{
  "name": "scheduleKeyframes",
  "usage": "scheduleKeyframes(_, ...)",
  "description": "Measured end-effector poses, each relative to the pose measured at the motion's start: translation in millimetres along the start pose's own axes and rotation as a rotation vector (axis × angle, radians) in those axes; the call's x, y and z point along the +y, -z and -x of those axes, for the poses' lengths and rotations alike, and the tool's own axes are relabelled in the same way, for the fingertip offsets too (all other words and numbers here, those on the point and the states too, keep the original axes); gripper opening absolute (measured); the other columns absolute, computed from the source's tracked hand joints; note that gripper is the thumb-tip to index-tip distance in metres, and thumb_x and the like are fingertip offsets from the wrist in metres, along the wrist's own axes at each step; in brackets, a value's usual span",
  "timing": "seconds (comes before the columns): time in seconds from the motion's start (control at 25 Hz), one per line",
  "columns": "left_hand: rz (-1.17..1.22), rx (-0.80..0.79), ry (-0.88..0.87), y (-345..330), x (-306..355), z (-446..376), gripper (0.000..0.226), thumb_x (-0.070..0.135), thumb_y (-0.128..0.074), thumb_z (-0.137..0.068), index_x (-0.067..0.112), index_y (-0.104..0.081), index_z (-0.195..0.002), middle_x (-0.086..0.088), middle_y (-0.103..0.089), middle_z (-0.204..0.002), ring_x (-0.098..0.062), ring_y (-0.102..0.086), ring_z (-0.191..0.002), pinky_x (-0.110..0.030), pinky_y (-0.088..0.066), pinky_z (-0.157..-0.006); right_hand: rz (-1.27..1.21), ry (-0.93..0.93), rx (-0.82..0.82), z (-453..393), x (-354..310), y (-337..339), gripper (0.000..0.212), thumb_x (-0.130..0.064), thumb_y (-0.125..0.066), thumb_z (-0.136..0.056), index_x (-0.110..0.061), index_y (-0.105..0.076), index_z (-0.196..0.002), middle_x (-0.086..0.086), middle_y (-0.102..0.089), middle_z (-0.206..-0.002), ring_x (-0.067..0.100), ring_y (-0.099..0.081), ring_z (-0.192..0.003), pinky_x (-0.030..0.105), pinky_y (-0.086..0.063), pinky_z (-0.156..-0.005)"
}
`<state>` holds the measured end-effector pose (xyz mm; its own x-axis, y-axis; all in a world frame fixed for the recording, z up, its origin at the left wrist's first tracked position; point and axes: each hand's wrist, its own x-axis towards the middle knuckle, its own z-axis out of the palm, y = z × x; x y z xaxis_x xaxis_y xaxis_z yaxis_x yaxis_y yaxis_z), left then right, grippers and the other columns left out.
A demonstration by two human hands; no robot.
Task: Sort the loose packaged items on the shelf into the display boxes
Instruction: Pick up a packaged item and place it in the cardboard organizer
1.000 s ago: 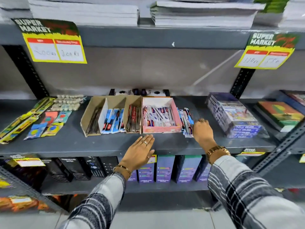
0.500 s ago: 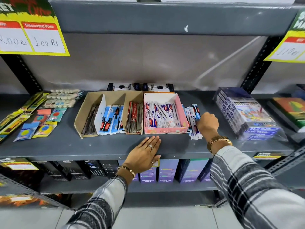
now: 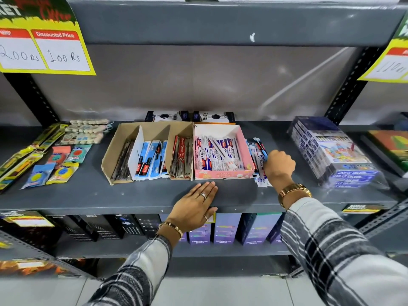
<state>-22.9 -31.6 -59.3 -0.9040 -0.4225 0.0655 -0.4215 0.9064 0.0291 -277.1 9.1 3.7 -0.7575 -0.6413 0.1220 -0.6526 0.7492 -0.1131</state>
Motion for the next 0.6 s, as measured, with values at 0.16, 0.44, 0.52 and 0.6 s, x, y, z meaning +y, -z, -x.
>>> scheduleKeyframes(0.16, 0.030, 0.012, -0.005, 0.7, 0.8, 1.0, 0.062, 0.040, -0.026, -0.103, 0.008, -0.002, -0.150, -0.010, -0.005, -0.161, -0.021, -0.004, -0.150, -0.028, 0.010, -0.117, -0.070, 0.017, 0.043, 2.3, 0.6, -0.6, 0.024, -0.004, -0.051, -0.089, 0.005, -0.059, -0.110, 0.023, -0.067, -0.110, 0.041, -0.063, -0.103, 0.041, -0.053, -0.081)
scheduleKeyframes(0.44, 0.031, 0.012, 0.016, 4.3, 2.4, 2.1, 0.062, 0.041, -0.027, -0.102, 0.008, -0.005, -0.150, -0.009, -0.007, -0.161, -0.021, -0.005, -0.150, -0.025, 0.013, -0.114, -0.479, -0.239, 0.061, 2.6, 10.6, 9.5, 0.024, 0.000, -0.055, -0.085, 0.009, -0.063, -0.107, 0.032, -0.063, -0.115, 0.044, -0.059, -0.110, 0.043, -0.049, -0.092)
scheduleKeyframes(0.52, 0.015, -0.001, 0.049, 4.8, 1.5, 4.7, 0.063, 0.043, -0.026, -0.102, 0.009, -0.005, -0.150, -0.009, -0.007, -0.162, -0.020, -0.004, -0.150, -0.028, 0.012, -0.117, -0.619, -0.313, 0.082, 4.6, 7.3, 18.8, 0.026, -0.001, -0.060, -0.083, 0.002, -0.066, -0.108, 0.028, -0.065, -0.116, 0.041, -0.060, -0.112, 0.041, -0.048, -0.095)
scheduleKeyframes(0.6, 0.002, -0.019, 0.121, 5.7, -3.3, 13.2, 0.063, 0.045, -0.023, -0.102, 0.010, -0.005, -0.150, -0.008, -0.007, -0.162, -0.019, -0.003, -0.150, -0.032, 0.008, -0.120, -0.772, -0.356, 0.075, 7.3, -3.3, 31.6, 0.032, -0.006, -0.065, -0.082, -0.006, -0.065, -0.115, 0.022, -0.065, -0.121, 0.037, -0.059, -0.115, 0.040, -0.046, -0.098)
